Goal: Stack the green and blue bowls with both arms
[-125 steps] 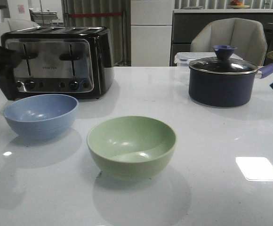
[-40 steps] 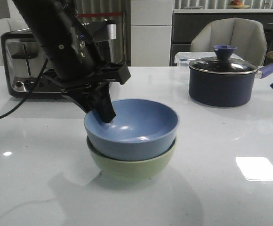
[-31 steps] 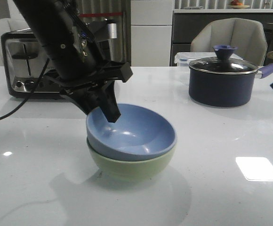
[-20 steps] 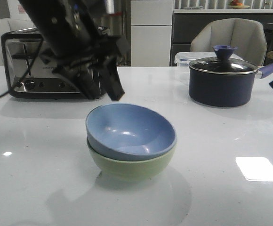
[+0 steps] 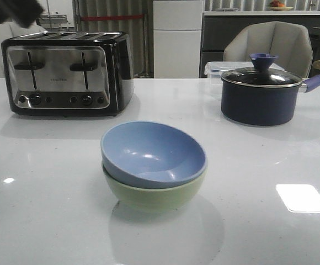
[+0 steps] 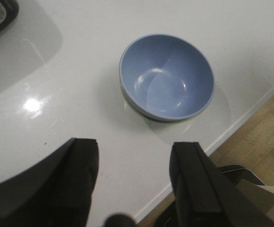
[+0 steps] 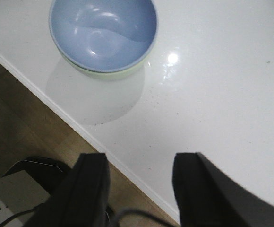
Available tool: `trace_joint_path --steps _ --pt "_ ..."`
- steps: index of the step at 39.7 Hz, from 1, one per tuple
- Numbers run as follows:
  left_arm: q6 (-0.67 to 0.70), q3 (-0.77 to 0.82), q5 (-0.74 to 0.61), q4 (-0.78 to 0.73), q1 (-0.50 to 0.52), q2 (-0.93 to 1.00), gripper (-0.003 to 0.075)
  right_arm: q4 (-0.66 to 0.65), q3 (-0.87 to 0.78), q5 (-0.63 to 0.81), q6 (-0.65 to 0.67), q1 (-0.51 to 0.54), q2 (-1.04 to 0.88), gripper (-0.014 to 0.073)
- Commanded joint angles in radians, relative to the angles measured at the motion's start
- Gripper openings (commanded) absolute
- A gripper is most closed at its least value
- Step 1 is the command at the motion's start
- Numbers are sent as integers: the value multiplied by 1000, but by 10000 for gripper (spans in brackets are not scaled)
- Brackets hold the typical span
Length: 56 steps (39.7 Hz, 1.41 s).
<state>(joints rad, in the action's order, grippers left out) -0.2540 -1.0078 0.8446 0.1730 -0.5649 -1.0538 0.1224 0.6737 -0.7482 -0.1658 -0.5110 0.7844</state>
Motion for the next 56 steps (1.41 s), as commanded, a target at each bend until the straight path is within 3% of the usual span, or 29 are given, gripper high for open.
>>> trace_joint_path --steps 1,9,17,25,31,56 --pt "55 61 -49 -27 -1 145 416 -3 25 11 10 9 -35 433" --pt "103 215 -109 -72 -1 360 416 46 25 -5 10 9 -81 433" --pt "103 280 -174 -72 -1 445 410 62 25 9 10 9 -82 409" --pt "103 280 -175 -72 -1 445 240 62 25 11 7 9 -82 132" --pt "103 280 -181 -72 -1 445 89 61 25 11 6 9 -82 14" --pt "103 280 -181 -47 -1 445 98 62 25 -57 6 9 -82 19"
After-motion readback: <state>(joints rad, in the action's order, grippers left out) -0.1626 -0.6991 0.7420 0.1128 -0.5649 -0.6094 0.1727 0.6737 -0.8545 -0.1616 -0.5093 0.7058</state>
